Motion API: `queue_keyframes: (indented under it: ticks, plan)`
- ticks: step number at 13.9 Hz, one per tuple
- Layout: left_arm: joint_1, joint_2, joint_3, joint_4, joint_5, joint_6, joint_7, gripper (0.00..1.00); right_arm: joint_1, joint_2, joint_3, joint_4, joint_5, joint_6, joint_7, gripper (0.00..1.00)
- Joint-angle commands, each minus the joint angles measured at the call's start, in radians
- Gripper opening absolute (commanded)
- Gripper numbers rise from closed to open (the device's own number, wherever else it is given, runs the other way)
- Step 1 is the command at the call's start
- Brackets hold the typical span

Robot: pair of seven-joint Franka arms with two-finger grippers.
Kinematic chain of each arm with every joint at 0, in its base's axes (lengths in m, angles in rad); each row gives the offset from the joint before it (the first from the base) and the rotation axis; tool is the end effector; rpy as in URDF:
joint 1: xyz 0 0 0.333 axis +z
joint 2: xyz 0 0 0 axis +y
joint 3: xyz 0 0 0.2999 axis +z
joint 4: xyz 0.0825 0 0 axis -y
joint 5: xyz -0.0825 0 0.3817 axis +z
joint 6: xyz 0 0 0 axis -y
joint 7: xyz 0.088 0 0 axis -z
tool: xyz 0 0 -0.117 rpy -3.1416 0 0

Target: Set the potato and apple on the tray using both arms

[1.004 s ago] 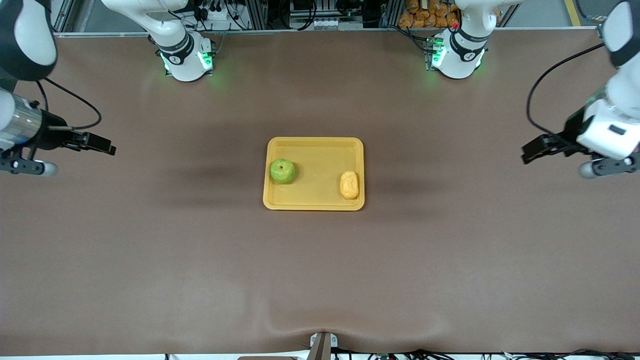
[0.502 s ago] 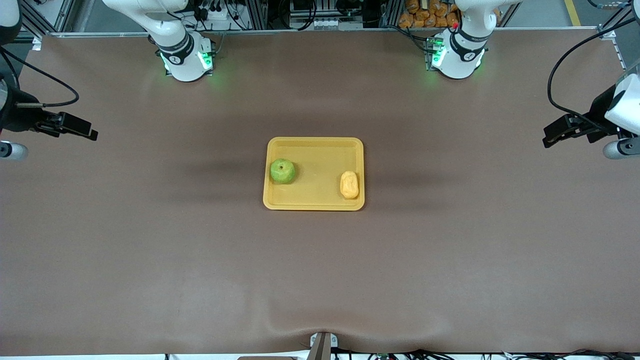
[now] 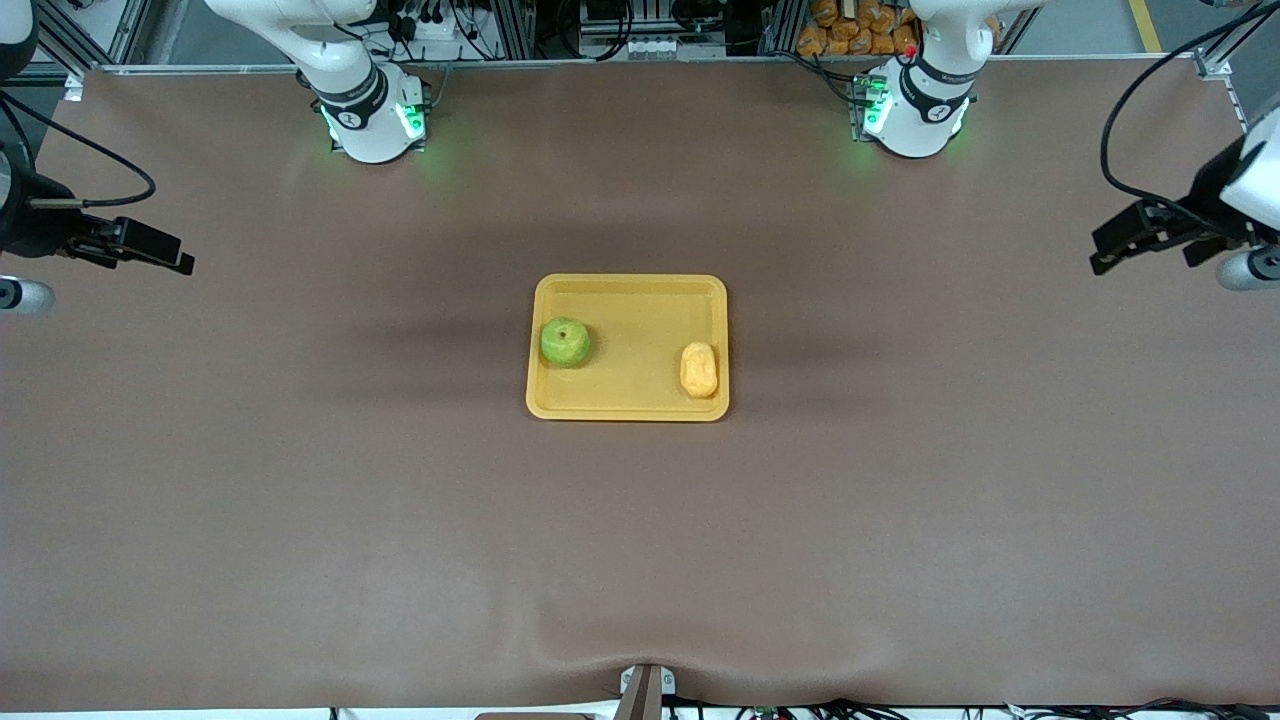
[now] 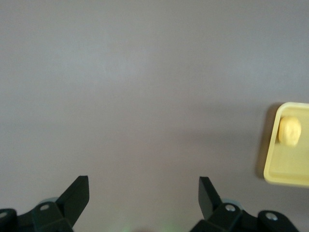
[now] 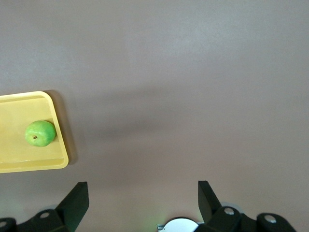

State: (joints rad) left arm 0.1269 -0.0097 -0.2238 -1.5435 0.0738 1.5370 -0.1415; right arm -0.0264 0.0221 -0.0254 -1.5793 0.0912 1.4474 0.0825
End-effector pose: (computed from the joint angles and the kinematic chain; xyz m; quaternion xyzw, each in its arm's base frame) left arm 0.5446 -0.0447 0.6137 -0.9990 -0.0236 -0.0060 0.0375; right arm 0.5421 -0.0164 0.5732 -0.9939 0.0647 0.0775 0.0441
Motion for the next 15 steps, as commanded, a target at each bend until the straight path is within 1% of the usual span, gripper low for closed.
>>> queue_keyframes:
  ticks: [1,2,5,7,9,15]
  plan:
    - [-0.061,-0.007,0.066,0.011,-0.005,-0.064,0.04,1.0,-0.023,-0.001,0.024,0.024,-0.021,-0.038,0.006,1.0]
    - [-0.061,-0.009,0.066,0.011,-0.009,-0.084,0.033,1.0,-0.023,-0.001,0.024,0.024,-0.021,-0.038,0.006,1.0]
    - [-0.058,-0.045,0.06,0.005,-0.009,-0.09,0.023,1.0,-0.023,-0.001,0.022,0.03,-0.019,-0.044,0.005,1.0]
    - [-0.058,-0.045,0.058,-0.001,-0.011,-0.104,0.028,1.0,-0.027,-0.001,0.018,0.035,-0.016,-0.042,-0.003,1.0]
    - [-0.055,-0.045,0.06,0.002,-0.009,-0.109,0.04,1.0,-0.026,-0.001,0.019,0.07,-0.015,-0.045,-0.004,1.0]
    - [-0.053,-0.046,0.069,0.025,-0.006,-0.13,0.036,1.0,-0.023,0.002,0.022,0.071,-0.007,-0.042,-0.004,1.0]
